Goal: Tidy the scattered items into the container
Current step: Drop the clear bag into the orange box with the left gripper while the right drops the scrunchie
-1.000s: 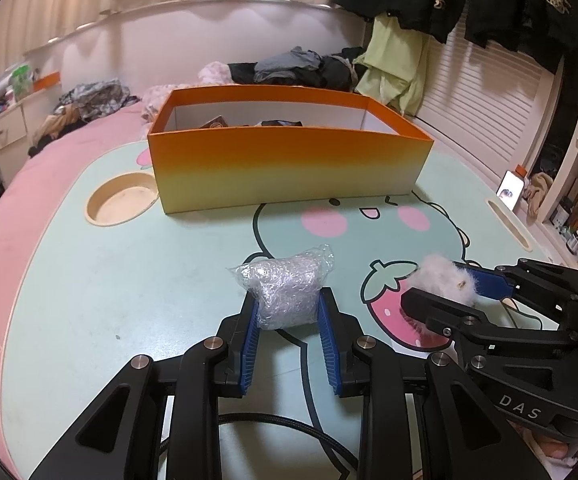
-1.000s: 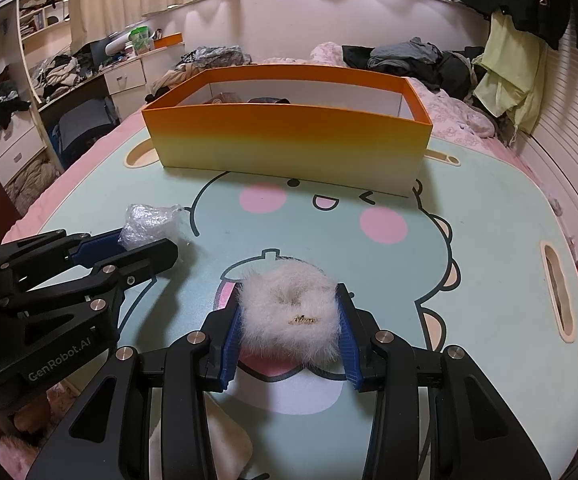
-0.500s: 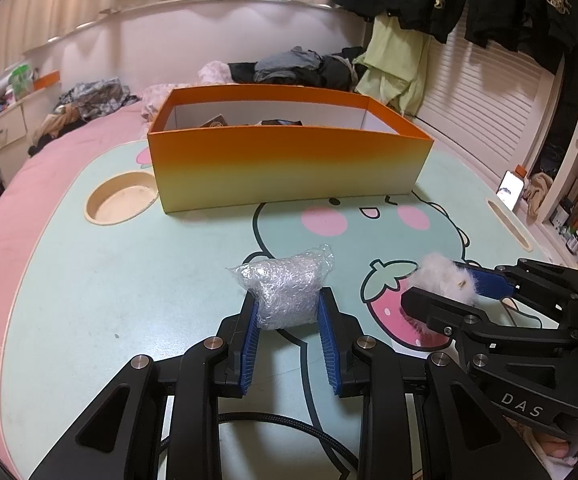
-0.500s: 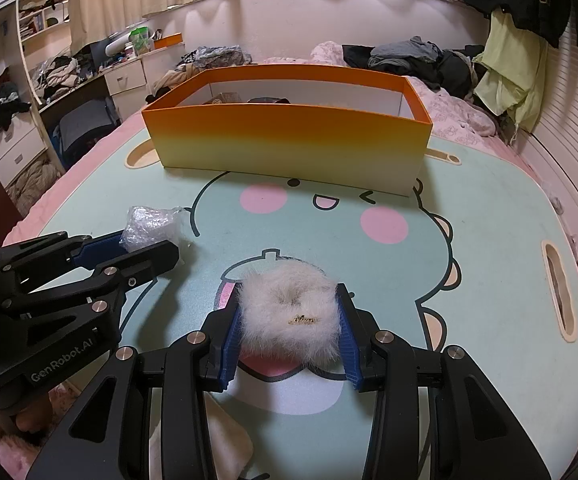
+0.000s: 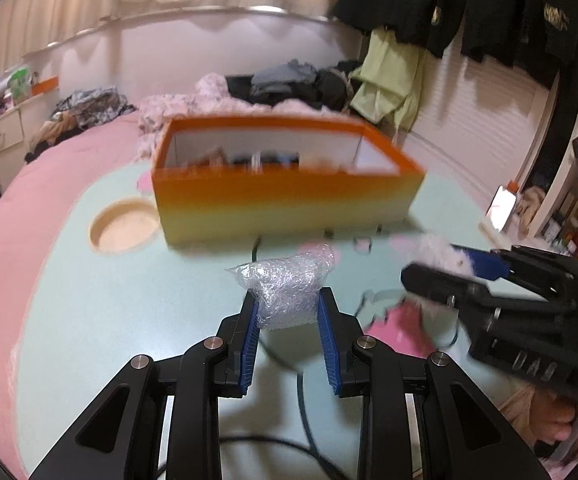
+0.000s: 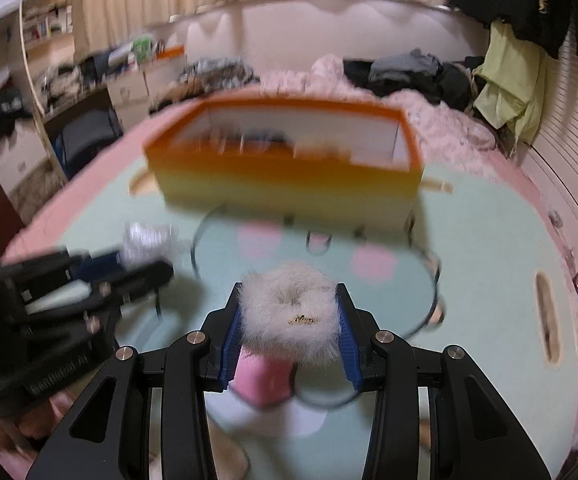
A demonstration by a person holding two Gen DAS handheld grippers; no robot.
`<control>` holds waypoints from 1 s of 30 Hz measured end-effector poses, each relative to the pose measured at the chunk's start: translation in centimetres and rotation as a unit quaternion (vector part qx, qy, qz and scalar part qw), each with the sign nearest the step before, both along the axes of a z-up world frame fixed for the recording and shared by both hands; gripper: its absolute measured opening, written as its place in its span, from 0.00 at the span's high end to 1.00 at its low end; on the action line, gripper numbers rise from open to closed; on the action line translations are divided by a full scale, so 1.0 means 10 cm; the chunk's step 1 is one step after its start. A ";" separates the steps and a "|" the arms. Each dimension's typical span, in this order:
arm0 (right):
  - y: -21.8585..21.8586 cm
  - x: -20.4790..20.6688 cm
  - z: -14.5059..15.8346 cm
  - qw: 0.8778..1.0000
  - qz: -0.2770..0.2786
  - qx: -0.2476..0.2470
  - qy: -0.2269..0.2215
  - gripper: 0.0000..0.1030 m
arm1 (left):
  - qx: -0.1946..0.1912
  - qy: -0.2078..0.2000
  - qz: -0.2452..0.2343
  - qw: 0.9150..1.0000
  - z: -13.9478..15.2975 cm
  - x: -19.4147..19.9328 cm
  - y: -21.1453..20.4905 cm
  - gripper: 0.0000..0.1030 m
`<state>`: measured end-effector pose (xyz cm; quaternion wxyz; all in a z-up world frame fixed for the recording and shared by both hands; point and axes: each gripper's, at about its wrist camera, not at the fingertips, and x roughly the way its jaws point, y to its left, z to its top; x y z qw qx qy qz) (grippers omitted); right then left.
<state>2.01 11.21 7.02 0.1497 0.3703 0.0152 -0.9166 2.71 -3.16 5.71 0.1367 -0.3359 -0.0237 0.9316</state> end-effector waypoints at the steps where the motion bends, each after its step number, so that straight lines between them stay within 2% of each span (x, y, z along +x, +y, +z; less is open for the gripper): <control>1: 0.03 -0.07 0.10 1.000 -0.001 -0.012 0.004 0.59 | 0.001 0.009 0.002 1.000 0.09 -0.04 -0.01 0.74; 4: 0.11 -0.30 0.38 1.000 -0.011 -0.019 0.018 0.59 | -0.004 0.038 0.003 0.999 0.42 -0.22 -0.04 0.74; 6: 0.16 -0.51 0.51 0.999 -0.008 -0.030 0.011 0.59 | -0.014 0.051 0.011 0.999 0.62 -0.38 -0.06 0.74; 10: 0.18 -0.97 0.61 0.999 -0.015 -0.034 -0.024 0.59 | -0.009 0.035 0.008 0.999 0.82 -0.77 -0.04 0.74; 13: 0.12 -1.23 0.54 0.998 -0.012 -0.034 -0.055 0.59 | -0.006 -0.004 0.000 1.000 0.73 -1.07 0.05 0.74; 15: 0.10 -1.39 0.43 0.996 -0.011 -0.038 -0.083 0.58 | 0.017 -0.041 -0.007 0.999 0.61 -1.24 0.08 0.74; 18: 0.10 -1.56 0.26 0.992 -0.014 -0.038 -0.118 0.58 | 0.019 -0.060 0.006 0.998 0.48 -1.40 0.13 0.74; 19: 0.12 -1.59 0.25 0.992 -0.022 -0.037 -0.118 0.54 | 0.014 -0.065 0.014 0.998 0.44 -1.43 0.14 0.70; 20: 0.14 -1.61 0.23 0.992 -0.034 -0.033 -0.120 0.44 | 0.015 -0.076 0.019 0.997 0.41 -1.47 0.14 0.62; 22: 0.19 -1.63 0.22 0.991 -0.057 -0.028 -0.122 0.35 | 0.027 -0.087 0.021 0.996 0.37 -1.51 0.14 0.56; 23: 0.20 -1.62 0.24 0.991 -0.061 -0.026 -0.117 0.34 | 0.032 -0.090 0.025 0.995 0.36 -1.51 0.13 0.51; 30: 0.14 -1.51 0.35 0.995 -0.051 0.031 -0.085 0.34 | 0.018 -0.081 0.027 0.996 0.37 -1.42 0.07 0.46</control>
